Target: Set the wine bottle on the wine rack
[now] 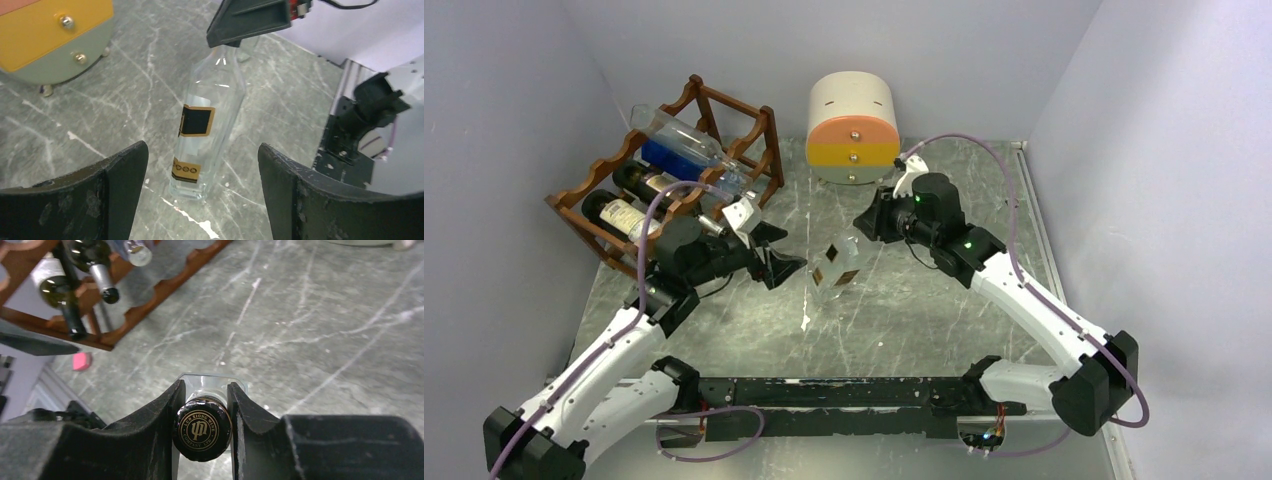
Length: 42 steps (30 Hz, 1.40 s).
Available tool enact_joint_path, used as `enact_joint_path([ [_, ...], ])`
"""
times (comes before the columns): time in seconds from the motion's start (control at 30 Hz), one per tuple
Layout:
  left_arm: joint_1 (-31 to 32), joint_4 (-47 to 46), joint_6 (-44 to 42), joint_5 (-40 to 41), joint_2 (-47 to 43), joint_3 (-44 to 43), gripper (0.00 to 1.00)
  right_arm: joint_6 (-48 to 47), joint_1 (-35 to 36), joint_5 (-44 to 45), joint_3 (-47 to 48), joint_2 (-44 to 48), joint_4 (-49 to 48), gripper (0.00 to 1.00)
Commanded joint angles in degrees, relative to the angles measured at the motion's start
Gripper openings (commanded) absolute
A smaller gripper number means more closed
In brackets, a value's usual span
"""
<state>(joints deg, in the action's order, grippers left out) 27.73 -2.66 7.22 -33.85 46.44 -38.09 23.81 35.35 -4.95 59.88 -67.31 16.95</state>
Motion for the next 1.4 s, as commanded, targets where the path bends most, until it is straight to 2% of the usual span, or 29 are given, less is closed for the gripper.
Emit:
enact_joint_path([
  [0.0,4.4,0.5,-3.1,10.4,1.3,0.6,0.84,5.8,0.0,-8.2,2.7,0.1,-14.1,0.0],
  [0.1,9.6,0.2,-4.3,19.9,3.5,1.6,0.84,7.1,0.0,-9.7,2.8,-0.4,-14.9,0.0],
  [0.2,13.6,-1.6,-6.0,25.7,6.4,1.8,0.85,7.9,0.0,-10.8,2.7,-0.3,-15.0,0.0],
  [0.4,15.9,-14.5,-12.3,30.3,11.3,8.6,0.87,7.6,0.1,-10.4,5.8,-0.2,-11.1,0.0],
  [0.63,15.9,-24.6,-15.4,23.8,14.6,12.1,0.86,7.4,0.1,-12.5,6.1,0.8,-10.8,0.0],
  [0.8,15.9,-31.9,-18.1,23.2,14.9,13.9,0.86,6.6,0.0,-14.9,5.8,1.5,-10.7,0.0],
  [1.0,15.9,-34.1,-21.3,17.7,17.6,11.9,0.86,5.5,0.1,-18.8,4.9,2.5,-12.2,0.0],
  [1.1,15.9,-35.5,-22.3,16.8,18.5,11.1,0.83,4.6,0.0,-19.7,4.4,3.2,-12.2,0.0],
  [1.17,15.9,-35.4,-23.5,16.5,18.5,10.5,0.73,3.7,0.0,-20.0,4.4,3.7,-11.3,0.0],
  [1.2,15.9,-35.2,-24.3,16.3,18.4,10.1,0.63,3.1,0.0,-20.1,4.6,4.0,-10.2,0.0],
  [1.23,15.9,-35.3,-25.1,16.1,18.1,9.9,0.49,2.3,0.0,-20.1,4.9,4.3,-9.3,0.0],
  [1.3,15.9,-35.3,-27.9,14.8,17.3,9.7,0.12,0.5,0.0,-20.5,5.7,4.7,-6.7,0.01],
  [1.33,15.9,-35.1,-29.7,14.6,16.9,9.4,0.08,-0.3,0.0,-20.5,6.3,5.0,-5.1,0.1],
  [1.37,15.9,-35.1,-31.2,14.6,16.5,9.1,0.07,-1.5,0.0,-20.2,7.0,5.1,-2.8,0.22],
])
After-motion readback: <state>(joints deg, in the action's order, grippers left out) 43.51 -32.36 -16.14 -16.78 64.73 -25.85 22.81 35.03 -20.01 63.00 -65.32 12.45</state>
